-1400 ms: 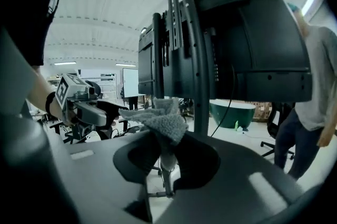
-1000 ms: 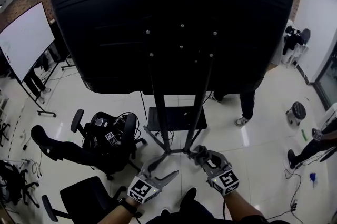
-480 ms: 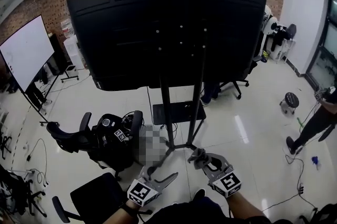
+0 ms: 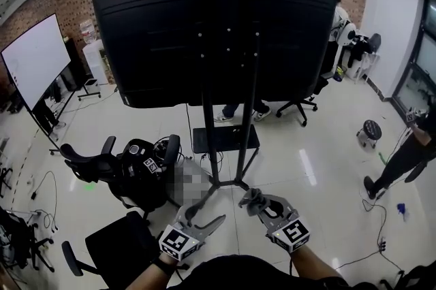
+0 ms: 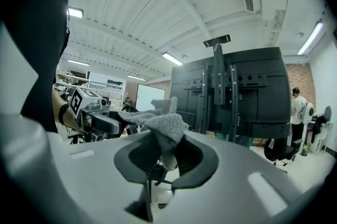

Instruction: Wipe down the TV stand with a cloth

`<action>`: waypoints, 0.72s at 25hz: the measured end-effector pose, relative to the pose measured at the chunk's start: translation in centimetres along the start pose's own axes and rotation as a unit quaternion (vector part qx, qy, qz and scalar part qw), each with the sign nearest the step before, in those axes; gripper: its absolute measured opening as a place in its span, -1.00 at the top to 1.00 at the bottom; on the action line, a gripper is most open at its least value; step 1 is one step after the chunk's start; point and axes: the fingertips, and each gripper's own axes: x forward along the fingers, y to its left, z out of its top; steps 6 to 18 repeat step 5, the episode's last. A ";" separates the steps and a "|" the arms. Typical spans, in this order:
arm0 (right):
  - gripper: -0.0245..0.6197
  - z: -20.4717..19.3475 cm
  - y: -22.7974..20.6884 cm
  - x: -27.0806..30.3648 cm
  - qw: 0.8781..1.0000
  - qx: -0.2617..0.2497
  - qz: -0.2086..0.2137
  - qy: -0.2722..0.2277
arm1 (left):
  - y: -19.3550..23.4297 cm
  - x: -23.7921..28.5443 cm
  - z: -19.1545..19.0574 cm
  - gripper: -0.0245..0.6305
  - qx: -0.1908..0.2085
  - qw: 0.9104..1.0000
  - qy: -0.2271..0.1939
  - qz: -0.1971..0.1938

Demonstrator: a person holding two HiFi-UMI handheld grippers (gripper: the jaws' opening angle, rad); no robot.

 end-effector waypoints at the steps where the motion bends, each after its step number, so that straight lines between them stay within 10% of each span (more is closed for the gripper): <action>1: 0.74 0.3 -0.1 -0.4 1.000 -0.003 0.002 -0.002 | -0.4 0.3 0.3 -0.13 -0.005 1.000 -0.001 -0.001; 18: 0.74 0.2 -0.7 -2.4 1.000 0.001 0.005 -0.006 | -2.1 1.7 1.0 -0.13 -0.006 1.000 0.000 -0.010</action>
